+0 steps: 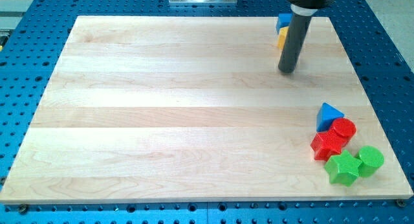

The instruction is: Separate blue triangle from the red circle

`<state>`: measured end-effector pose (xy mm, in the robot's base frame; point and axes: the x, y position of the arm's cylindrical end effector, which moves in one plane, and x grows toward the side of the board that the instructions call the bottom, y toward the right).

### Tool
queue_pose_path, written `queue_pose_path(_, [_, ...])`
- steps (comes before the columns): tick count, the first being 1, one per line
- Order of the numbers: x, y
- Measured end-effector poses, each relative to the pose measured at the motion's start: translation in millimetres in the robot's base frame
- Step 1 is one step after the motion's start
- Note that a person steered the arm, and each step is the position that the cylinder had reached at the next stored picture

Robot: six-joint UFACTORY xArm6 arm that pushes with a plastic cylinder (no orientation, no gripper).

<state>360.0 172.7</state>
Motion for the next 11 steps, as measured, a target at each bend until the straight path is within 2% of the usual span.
queue_pose_path(1, [32,9])
queue_pose_path(2, [110,86])
queue_pose_path(3, [154,83])
queue_pose_path(4, [164,41])
queue_pose_path(5, [156,33])
queue_pose_path(7, [64,36])
queue_pose_path(8, [83,63])
queue_pose_path(10, [41,50])
queue_pose_path(11, [35,39])
